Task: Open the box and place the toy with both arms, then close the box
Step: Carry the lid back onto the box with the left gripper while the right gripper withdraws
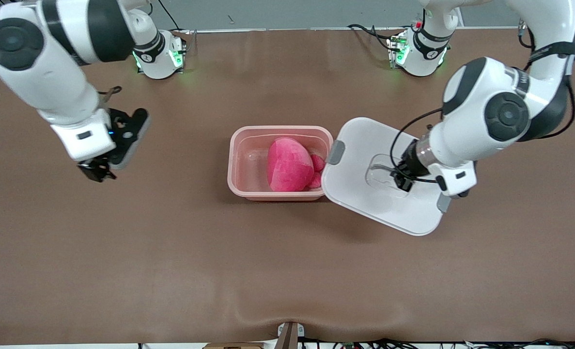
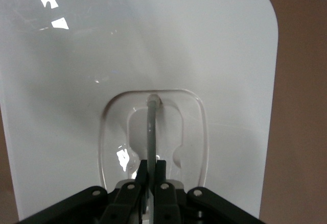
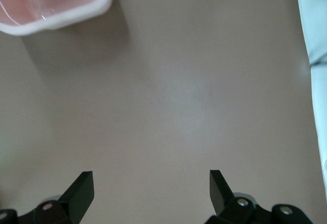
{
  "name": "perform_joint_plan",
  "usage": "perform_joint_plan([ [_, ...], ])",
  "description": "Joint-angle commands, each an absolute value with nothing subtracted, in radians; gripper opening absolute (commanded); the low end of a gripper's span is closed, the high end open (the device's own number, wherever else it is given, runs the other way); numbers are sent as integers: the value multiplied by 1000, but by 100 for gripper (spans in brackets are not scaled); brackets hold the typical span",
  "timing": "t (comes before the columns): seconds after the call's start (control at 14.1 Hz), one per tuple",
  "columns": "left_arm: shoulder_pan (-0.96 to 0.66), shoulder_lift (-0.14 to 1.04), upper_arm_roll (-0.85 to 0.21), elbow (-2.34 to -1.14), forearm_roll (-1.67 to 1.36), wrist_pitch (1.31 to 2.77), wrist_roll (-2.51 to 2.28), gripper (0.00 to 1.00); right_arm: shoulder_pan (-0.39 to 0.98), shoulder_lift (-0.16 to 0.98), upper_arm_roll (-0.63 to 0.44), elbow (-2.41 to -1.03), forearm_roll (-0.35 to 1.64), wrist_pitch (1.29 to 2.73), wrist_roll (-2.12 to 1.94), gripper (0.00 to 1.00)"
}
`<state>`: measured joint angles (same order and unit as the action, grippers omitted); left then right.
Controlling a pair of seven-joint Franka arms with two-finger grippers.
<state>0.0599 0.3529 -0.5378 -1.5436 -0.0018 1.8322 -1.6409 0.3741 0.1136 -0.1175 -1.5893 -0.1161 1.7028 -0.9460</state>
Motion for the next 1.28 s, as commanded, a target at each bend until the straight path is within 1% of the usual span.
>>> perform_joint_plan([
  [0.0,-33,419,-537,-1480,-11,1906,-1802,0,240,97,-91,-1588,-104,1675,-923,100],
  [0.21,-118,437,-532,-1476,14,1988,-1952,0,164,92,-95,-1577,-103,1672,-858,100],
  [0.35,-165,440,-532,-1477,87,1997,-2073,0,118,69,-95,-1578,-103,1672,-774,100],
  [0.5,-227,452,-532,-1479,133,1999,-2170,0,97,32,-94,-1583,-104,1660,-547,100],
  [0.64,-273,468,-531,-1483,173,2009,-2257,0,74,26,-92,-1582,-101,1612,-436,100],
  [0.71,-297,482,-531,-1483,207,2047,-2354,0,49,26,-92,-1582,-83,1612,-378,100],
  [0.85,-337,495,-532,-1479,328,2115,-2575,0,-3,26,-95,-1583,33,1620,-164,100],
  [1.06,-419,512,-531,-1483,411,2125,-2683,0,-9,26,-95,-1583,41,1611,-97,100],
  [1.21,-426,523,-531,-1485,434,2125,-2729,0,-11,26,-97,-1588,43,1579,-86,100],
])
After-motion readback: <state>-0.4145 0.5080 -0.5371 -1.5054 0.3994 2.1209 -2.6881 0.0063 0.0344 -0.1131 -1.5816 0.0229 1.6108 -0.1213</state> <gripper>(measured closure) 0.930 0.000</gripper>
